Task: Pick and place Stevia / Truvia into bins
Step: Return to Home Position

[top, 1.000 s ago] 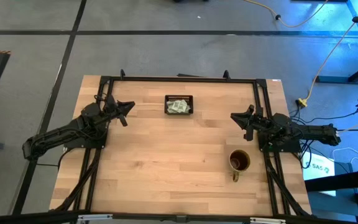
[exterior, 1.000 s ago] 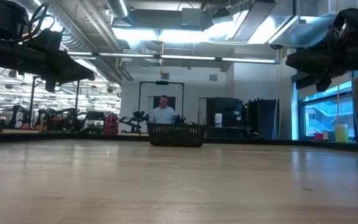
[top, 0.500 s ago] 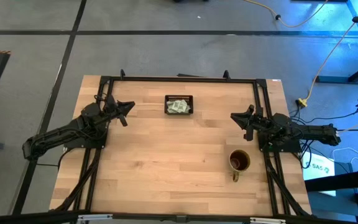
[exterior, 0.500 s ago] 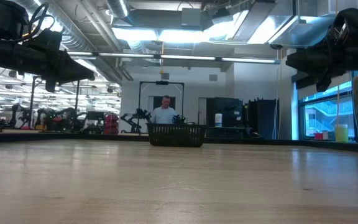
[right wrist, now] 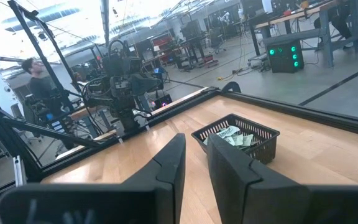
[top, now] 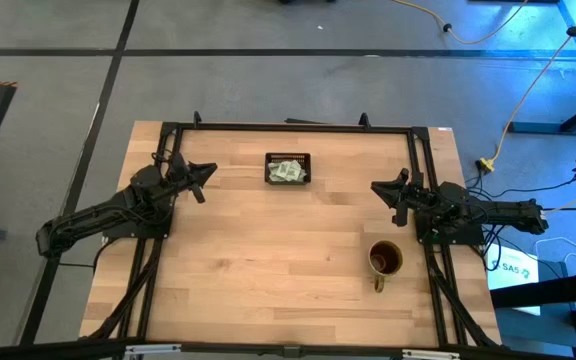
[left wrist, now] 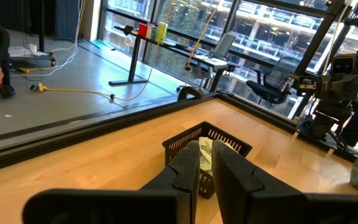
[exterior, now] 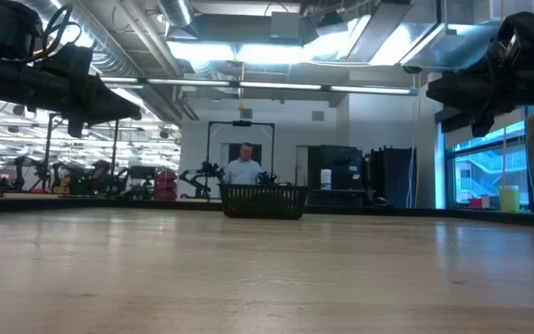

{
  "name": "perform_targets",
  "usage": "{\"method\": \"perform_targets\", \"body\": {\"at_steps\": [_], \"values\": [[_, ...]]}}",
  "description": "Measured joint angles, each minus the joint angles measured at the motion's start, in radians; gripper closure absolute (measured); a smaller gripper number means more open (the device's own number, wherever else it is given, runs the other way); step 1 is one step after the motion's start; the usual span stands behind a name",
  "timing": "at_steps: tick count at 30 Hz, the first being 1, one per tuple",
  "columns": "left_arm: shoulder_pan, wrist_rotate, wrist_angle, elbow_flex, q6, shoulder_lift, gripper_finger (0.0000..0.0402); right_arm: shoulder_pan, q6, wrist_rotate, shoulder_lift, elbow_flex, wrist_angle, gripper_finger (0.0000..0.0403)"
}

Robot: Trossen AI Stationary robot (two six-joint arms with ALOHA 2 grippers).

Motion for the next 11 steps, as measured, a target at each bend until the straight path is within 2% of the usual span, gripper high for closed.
{"method": "perform_targets", "body": {"at_steps": [11], "values": [[0.000,0.000,0.000,0.000,0.000,0.000,0.0364,0.000,0.000,0.000,0.000,0.000,0.000,0.0331]]}}
